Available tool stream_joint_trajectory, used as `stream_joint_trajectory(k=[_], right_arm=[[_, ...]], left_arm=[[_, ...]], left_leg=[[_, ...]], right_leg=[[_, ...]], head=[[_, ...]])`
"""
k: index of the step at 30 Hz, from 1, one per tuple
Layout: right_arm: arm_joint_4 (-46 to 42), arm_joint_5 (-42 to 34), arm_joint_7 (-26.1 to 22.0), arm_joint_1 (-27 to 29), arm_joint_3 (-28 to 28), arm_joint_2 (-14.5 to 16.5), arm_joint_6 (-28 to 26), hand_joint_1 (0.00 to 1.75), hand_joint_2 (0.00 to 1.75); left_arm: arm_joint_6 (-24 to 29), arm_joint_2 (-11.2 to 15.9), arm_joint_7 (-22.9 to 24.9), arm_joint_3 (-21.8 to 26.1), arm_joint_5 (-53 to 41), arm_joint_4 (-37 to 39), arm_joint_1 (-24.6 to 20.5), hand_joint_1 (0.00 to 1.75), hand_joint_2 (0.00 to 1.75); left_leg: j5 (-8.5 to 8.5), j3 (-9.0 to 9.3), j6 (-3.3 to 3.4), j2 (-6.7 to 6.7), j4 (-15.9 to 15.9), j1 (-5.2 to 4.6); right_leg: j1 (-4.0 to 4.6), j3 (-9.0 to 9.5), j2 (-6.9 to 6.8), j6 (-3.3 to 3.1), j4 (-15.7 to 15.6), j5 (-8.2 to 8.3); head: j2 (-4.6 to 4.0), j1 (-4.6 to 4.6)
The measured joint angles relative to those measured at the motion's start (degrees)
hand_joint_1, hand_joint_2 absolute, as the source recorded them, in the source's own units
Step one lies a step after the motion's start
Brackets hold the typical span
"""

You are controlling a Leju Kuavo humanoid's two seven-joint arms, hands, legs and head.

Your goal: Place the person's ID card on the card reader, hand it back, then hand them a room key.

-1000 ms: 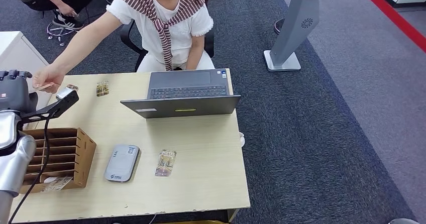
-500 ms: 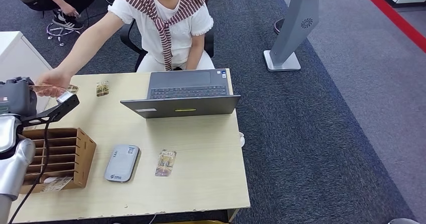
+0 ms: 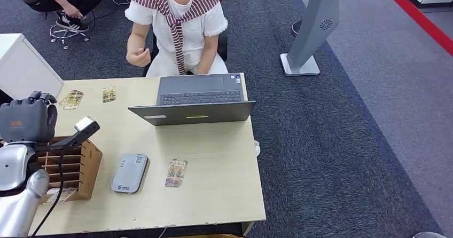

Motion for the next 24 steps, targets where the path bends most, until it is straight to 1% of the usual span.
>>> stream_joint_trajectory(k=[2,5,7,10,13,18,22,24], right_arm=[[0.0,0.0,0.0,0.0,-0.2,0.0,-0.1,0.00,0.00],[0.0,0.0,-0.1,0.0,-0.3,0.0,-0.3,0.00,0.00],[0.0,0.0,-0.1,0.0,-0.5,0.0,-0.4,0.00,0.00],[0.0,0.0,-0.2,0.0,-1.0,0.0,-0.5,0.00,0.00],[0.0,0.0,-0.5,0.0,-1.4,0.1,-0.6,0.00,0.00],[0.0,0.1,-0.6,0.0,-2.0,0.2,-0.7,0.00,0.00],[0.0,0.1,-0.6,0.0,-2.6,0.3,-0.7,0.00,0.00],[0.0,0.1,-0.6,0.0,-2.9,0.3,-0.7,0.00,0.00]], left_arm=[[1.7,-0.9,-1.2,-0.1,0.0,-3.7,2.4,1.75,1.75],[3.1,-2.4,-1.8,-1.3,-0.6,-9.2,5.4,1.75,1.75],[3.2,-3.1,-1.8,-2.4,-1.0,-11.9,6.4,1.75,1.75],[2.4,-3.9,-1.7,-4.1,-1.6,-14.4,6.9,1.75,1.75],[-1.4,-4.5,-0.5,-6.6,-2.3,-15.9,6.9,1.75,1.75],[-7.1,-5.2,2.1,-11.1,-2.9,-16.3,6.9,1.75,1.75],[-13.0,-5.3,4.2,-13.5,-1.7,-15.7,6.9,1.75,1.75],[-15.0,-5.1,4.9,-14.3,-1.0,-15.2,6.9,1.75,1.75]], left_leg=[[0.00,0.00,0.00,0.01,0.0,0.00],[0.00,-0.03,0.00,0.00,0.0,0.00],[-0.01,-0.04,0.00,-0.01,0.0,0.00],[-0.01,-0.04,0.00,-0.02,0.0,-0.01],[0.00,-0.03,0.00,-0.02,0.0,-0.01],[0.00,-0.03,0.00,-0.01,0.0,0.00],[0.00,-0.04,0.00,-0.01,0.0,0.01],[0.01,-0.04,0.00,-0.02,0.0,0.01]], right_leg=[[0.00,-0.01,0.00,0.00,0.0,0.00],[0.00,-0.02,0.00,0.00,0.0,0.00],[0.00,-0.02,0.00,0.00,0.0,0.00],[0.00,-0.02,-0.03,0.01,0.0,0.00],[0.00,-0.02,-0.05,0.02,0.0,0.02],[0.00,-0.03,-0.04,0.00,0.0,0.05],[0.00,-0.03,-0.04,-0.01,0.0,0.05],[0.01,-0.04,-0.03,-0.01,0.0,0.05]], head=[[0.00,0.01],[0.00,0.02],[0.00,0.02],[0.00,0.01],[0.00,0.01],[0.00,0.01],[0.00,0.00],[0.00,0.01]])
